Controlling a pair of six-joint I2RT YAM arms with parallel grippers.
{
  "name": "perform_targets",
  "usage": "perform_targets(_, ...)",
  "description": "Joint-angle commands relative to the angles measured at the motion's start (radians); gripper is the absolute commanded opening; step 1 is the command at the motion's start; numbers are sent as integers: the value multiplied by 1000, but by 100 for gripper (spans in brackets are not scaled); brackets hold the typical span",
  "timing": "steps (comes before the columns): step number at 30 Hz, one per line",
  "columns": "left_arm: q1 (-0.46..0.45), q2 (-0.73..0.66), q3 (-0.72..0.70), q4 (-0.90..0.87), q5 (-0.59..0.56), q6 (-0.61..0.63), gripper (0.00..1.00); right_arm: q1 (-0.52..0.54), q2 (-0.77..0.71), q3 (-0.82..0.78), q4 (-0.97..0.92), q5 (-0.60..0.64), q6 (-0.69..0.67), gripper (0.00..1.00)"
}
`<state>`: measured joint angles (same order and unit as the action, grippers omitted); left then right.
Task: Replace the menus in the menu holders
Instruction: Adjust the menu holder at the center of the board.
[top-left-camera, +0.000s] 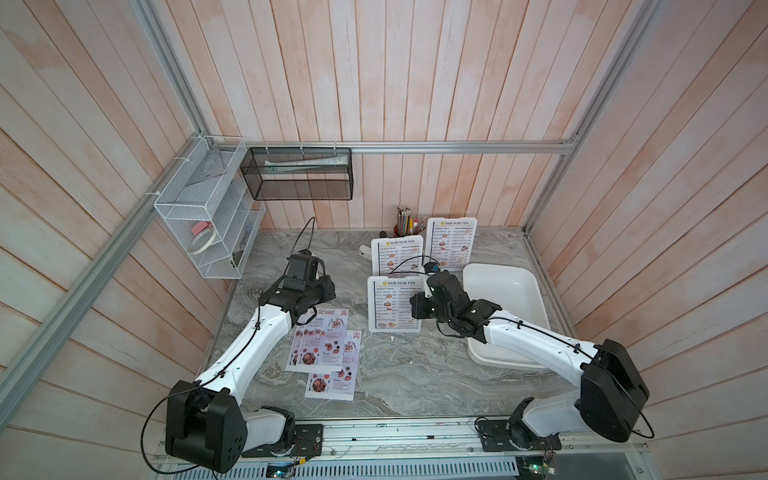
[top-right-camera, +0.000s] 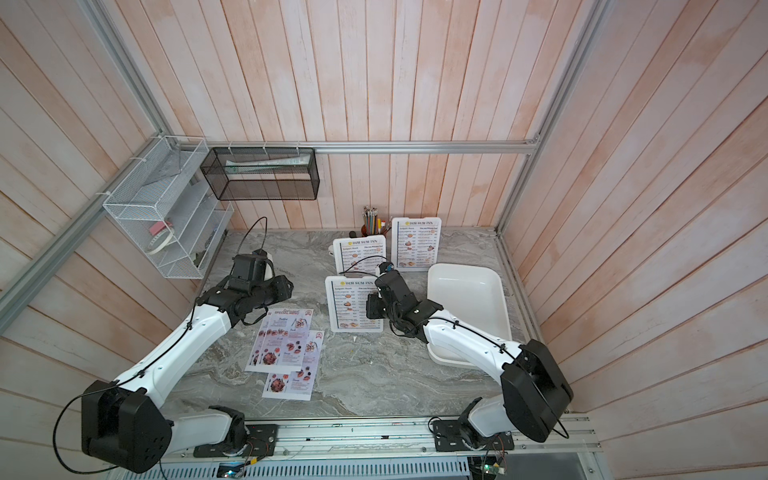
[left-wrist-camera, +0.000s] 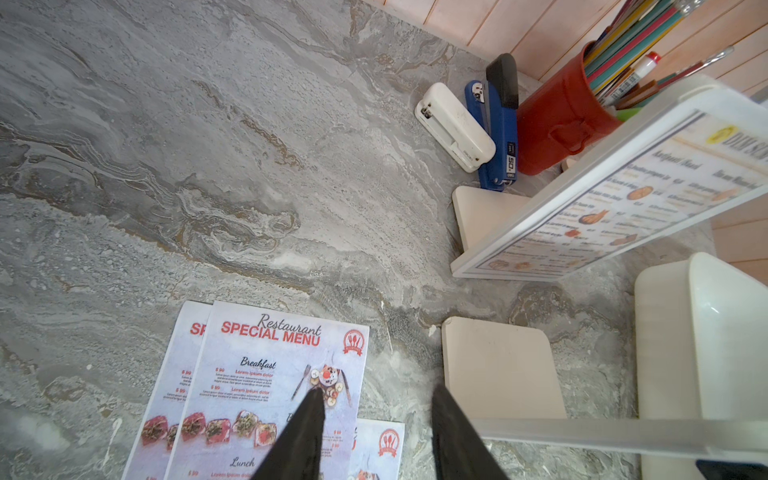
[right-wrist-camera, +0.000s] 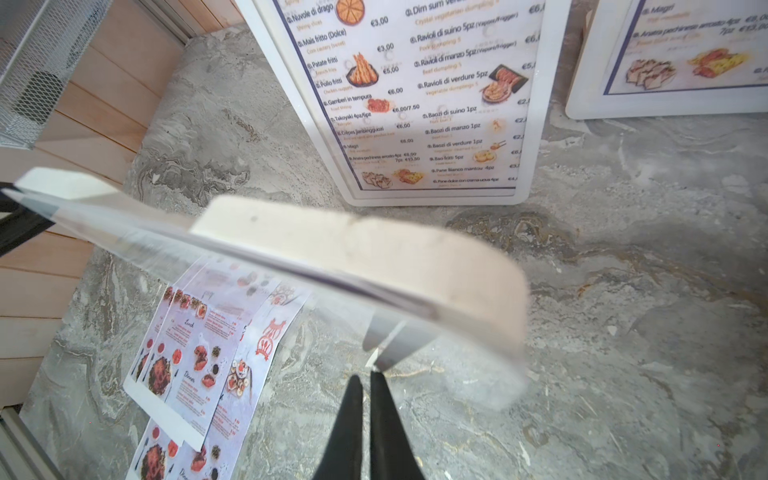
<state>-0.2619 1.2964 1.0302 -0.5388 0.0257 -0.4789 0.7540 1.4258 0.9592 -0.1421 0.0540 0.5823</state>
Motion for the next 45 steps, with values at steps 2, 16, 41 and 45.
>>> perform_targets(2, 5, -13, 15, -6, 10, 4, 45, -2, -11, 10, 36, -11, -3, 9)
perform_targets(16, 5, -5, 36, 0, 36, 9, 45, -220, -136, 171, -104, -75, -62, 20)
perform_targets(41, -3, 45, 80, -6, 57, 5, 45, -676, 279, 247, 223, -197, -162, 15)
perform_targets(45, -2, 59, 87, -3, 50, 9, 45, -681, 308, 258, 233, -239, -176, 14)
